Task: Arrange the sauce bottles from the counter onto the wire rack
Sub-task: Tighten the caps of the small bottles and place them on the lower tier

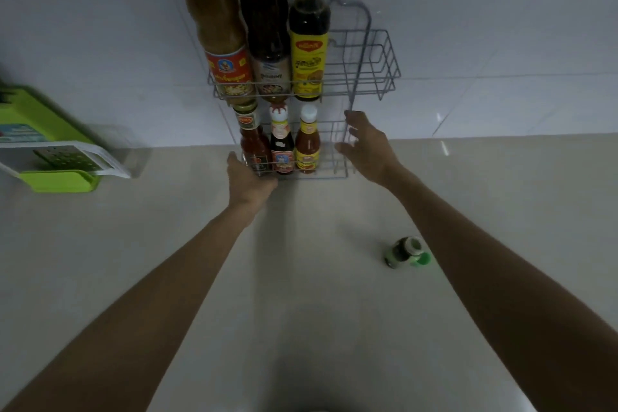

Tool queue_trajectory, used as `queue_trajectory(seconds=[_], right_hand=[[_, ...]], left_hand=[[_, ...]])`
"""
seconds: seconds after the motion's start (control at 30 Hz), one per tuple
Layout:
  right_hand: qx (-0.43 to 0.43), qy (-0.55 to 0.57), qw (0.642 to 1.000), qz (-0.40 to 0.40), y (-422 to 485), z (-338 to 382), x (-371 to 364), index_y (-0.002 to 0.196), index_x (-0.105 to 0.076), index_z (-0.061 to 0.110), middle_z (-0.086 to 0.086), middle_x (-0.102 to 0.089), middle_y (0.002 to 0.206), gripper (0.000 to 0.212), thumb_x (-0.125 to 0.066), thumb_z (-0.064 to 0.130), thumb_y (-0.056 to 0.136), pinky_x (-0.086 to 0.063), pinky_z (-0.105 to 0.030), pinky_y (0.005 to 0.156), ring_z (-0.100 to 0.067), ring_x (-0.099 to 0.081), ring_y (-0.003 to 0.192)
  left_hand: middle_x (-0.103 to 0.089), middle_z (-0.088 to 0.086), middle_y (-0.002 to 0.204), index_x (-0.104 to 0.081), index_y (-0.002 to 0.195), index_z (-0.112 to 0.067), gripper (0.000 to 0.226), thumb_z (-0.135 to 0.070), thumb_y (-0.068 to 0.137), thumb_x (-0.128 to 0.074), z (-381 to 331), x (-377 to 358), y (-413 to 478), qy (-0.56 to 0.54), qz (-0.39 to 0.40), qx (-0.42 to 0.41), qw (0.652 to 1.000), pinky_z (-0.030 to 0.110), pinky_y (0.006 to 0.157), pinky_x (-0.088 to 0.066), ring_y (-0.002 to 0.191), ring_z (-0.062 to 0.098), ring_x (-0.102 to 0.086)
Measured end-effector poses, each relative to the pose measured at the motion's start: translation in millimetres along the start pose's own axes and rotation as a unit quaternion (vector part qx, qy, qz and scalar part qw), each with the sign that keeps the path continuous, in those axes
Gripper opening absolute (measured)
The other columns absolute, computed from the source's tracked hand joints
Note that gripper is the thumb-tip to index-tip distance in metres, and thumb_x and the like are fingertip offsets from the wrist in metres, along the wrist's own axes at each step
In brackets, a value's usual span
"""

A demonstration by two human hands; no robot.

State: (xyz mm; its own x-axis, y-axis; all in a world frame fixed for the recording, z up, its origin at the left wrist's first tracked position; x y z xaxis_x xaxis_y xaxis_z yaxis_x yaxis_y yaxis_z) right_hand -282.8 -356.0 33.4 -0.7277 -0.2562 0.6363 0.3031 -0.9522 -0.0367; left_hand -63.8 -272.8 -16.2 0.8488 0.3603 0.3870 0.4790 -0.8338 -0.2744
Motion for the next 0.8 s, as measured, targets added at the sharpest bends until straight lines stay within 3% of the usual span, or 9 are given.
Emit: queue_trajectory(seconds=[0.07,0.13,0.27,0.37,0.43,0.5,0.57,0.63,0.8], right_hand=[[0.020,-0.034,0.998,-0.041,-37.3,-26.6,31.5,0.127,-0.052,0.010,-0.011,-0.062,0.125,0.046,-0.052,-0.009,0.085,-0.050,-0.036,0.097,-0.025,-0.061,0.112],[-0.019,-0.081,0.997,-0.003,-81.1,-66.0,45.7,0.121,-0.059,0.016,-0.006,-0.064,0.124,0.056,-0.046,-0.017,0.078,-0.050,-0.033,0.096,-0.021,-0.061,0.111],[-0.103,-0.186,0.966,0.149,-148.1,-142.5,34.7,0.129,-0.054,0.024,-0.004,-0.056,0.132,0.059,-0.060,-0.005,0.078,-0.042,-0.034,0.097,-0.025,-0.051,0.119],[-0.106,-0.193,0.966,0.138,-172.5,-168.6,25.5,0.122,-0.059,0.019,-0.009,-0.060,0.121,0.053,-0.061,-0.005,0.075,-0.043,-0.032,0.091,-0.031,-0.055,0.110],[-0.101,-0.179,0.973,0.101,-181.5,-175.7,22.1,0.118,-0.063,0.017,-0.010,-0.063,0.115,0.050,-0.069,-0.001,0.072,-0.044,-0.032,0.085,-0.033,-0.057,0.104],[-0.094,-0.161,0.982,0.044,-185.1,-176.5,23.3,0.111,-0.066,0.014,-0.012,-0.066,0.106,0.039,-0.076,0.007,0.074,-0.046,-0.034,0.079,-0.035,-0.061,0.095],[-0.089,-0.118,0.989,-0.011,-186.4,-171.3,29.7,0.108,-0.068,0.007,-0.016,-0.064,0.102,0.035,-0.077,0.007,0.074,-0.051,-0.038,0.077,-0.037,-0.063,0.090],[-0.064,-0.080,0.994,-0.045,-185.1,-159.7,41.6,0.111,-0.069,0.004,-0.017,-0.059,0.103,0.038,-0.076,0.001,0.073,-0.055,-0.040,0.079,-0.033,-0.063,0.087],[0.074,-0.063,0.994,-0.044,-173.2,-103.4,75.9,0.109,-0.064,0.009,-0.006,-0.059,0.102,0.042,-0.078,0.001,0.070,-0.056,-0.018,0.075,-0.015,-0.063,0.081]], left_hand=[[-0.044,0.008,0.137,-0.024,0.146,-0.003,0.086,0.005,0.075,-0.072,0.0,-13.1,-27.7,0.007,-0.024,-0.074,0.997,0.024,0.098,-0.036,0.131,0.028,-0.043],[-0.037,0.010,0.147,-0.026,0.147,-0.006,0.084,0.006,0.077,-0.070,6.3,-36.8,-57.4,0.048,0.013,-0.102,0.994,0.020,0.104,-0.027,0.136,0.024,-0.035],[-0.016,0.007,0.161,-0.020,0.152,-0.008,0.085,0.001,0.083,-0.069,19.1,-102.9,-108.7,0.143,0.227,-0.133,0.954,0.027,0.118,-0.016,0.149,0.021,-0.013],[-0.006,0.006,0.164,-0.014,0.154,-0.009,0.089,-0.003,0.084,-0.069,20.5,-146.3,-140.4,0.194,0.347,-0.155,0.904,0.035,0.122,-0.010,0.151,0.022,0.001],[-0.014,0.009,0.162,-0.019,0.152,-0.006,0.089,-0.007,0.082,-0.074,12.5,-167.2,-152.5,0.199,0.372,-0.178,0.889,0.036,0.121,-0.012,0.150,0.025,-0.006],[-0.042,0.018,0.147,-0.039,0.140,0.000,0.075,-0.006,0.077,-0.078,3.5,-183.4,-160.1,0.189,0.373,-0.206,0.885,0.034,0.111,-0.029,0.138,0.030,-0.035],[-0.061,0.016,0.117,-0.054,0.117,-0.001,0.047,-0.006,0.077,-0.078,-0.4,-191.9,-162.7,0.161,0.355,-0.206,0.897,0.026,0.083,-0.038,0.108,0.028,-0.056],[-0.064,0.009,0.106,-0.054,0.109,-0.006,0.035,-0.015,0.082,-0.075,2.0,-194.5,-163.6,0.148,0.353,-0.182,0.906,0.023,0.070,-0.035,0.094,0.021,-0.057],[-0.057,0.001,0.094,-0.054,0.096,-0.025,0.027,-0.030,0.077,-0.072,6.3,-181.8,-153.7,0.147,0.308,-0.173,0.924,0.027,0.063,-0.039,0.079,0.015,-0.055]])
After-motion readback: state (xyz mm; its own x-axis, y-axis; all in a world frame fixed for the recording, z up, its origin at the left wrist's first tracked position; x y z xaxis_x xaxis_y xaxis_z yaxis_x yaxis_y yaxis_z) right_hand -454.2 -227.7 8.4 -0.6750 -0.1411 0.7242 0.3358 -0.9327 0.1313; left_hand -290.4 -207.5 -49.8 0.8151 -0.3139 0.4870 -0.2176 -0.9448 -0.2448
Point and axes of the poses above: each hand's wrist, its own y-axis towards the middle knuckle, its own x-axis out of the back of the hand, z = x × y, the point moved 5 cm from there along y, towards the middle knuckle
